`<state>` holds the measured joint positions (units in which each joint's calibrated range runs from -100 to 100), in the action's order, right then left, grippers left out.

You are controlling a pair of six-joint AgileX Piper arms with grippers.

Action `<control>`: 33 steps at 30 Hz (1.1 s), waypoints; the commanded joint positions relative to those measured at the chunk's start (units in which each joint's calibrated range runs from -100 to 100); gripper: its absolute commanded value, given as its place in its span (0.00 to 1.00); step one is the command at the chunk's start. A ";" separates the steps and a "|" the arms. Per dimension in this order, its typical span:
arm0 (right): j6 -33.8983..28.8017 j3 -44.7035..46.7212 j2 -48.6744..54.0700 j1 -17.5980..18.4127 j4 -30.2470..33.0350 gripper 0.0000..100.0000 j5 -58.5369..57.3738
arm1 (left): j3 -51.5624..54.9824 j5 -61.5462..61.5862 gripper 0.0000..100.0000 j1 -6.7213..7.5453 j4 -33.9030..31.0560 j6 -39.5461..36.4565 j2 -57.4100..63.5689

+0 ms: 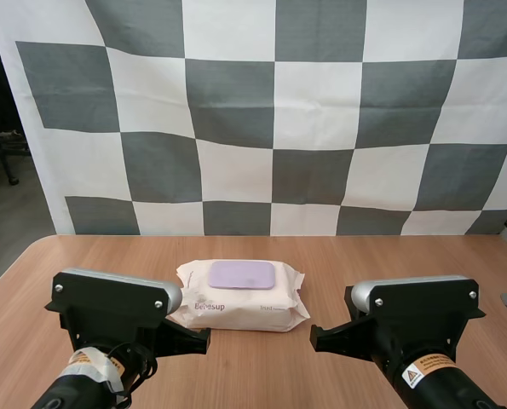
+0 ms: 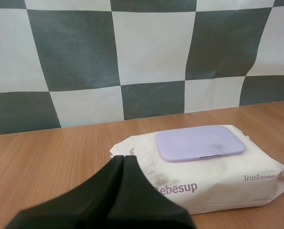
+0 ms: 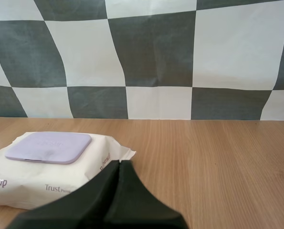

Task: Open the wet wipes lid

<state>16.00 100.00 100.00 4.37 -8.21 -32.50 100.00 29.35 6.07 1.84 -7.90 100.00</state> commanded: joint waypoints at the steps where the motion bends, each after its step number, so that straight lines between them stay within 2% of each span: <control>1: 0.05 0.00 0.00 0.02 0.02 0.00 -0.03 | 0.00 0.02 0.00 0.02 0.05 -0.04 0.00; 9: 0.05 0.00 0.00 0.02 0.02 0.00 -0.03 | 0.00 -3.67 0.00 0.02 0.05 -0.04 0.00; 11: 0.05 0.00 0.00 0.02 0.02 0.00 -0.03 | 0.00 -9.32 0.00 0.02 -0.13 0.08 0.00; 15: 0.05 0.00 0.00 0.00 0.02 0.00 1.38 | 0.00 -30.32 0.00 0.02 -4.58 1.40 0.00; 19: 0.05 0.00 0.00 0.00 0.02 0.00 1.46 | 0.00 -47.45 0.00 0.02 -4.70 3.16 0.00; 22: 0.05 0.00 0.00 0.00 0.02 0.00 1.46 | 0.00 -53.90 0.00 0.02 -4.70 4.53 0.00; 26: 0.05 0.00 0.00 0.00 0.02 0.00 3.14 | 0.00 -54.71 0.00 0.02 -4.70 4.76 0.00; 28: 0.05 0.00 0.00 0.00 1.60 0.00 13.67 | 0.00 -55.27 0.00 0.02 -4.70 4.76 0.00; 30: 0.05 0.00 0.00 0.00 5.58 0.00 31.64 | 0.00 -59.33 0.00 0.02 -5.24 4.87 0.00; 31: 0.05 0.00 0.00 0.00 7.75 0.00 45.47 | 0.00 -63.64 0.00 0.02 -6.46 4.87 0.00; 33: 0.05 0.00 0.00 -0.32 8.54 0.00 65.44 | 0.00 -73.84 0.00 0.02 -7.84 5.19 0.00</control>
<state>16.00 100.00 100.00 4.18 -1.92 -17.49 100.00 -32.10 6.07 -4.95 -2.79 100.00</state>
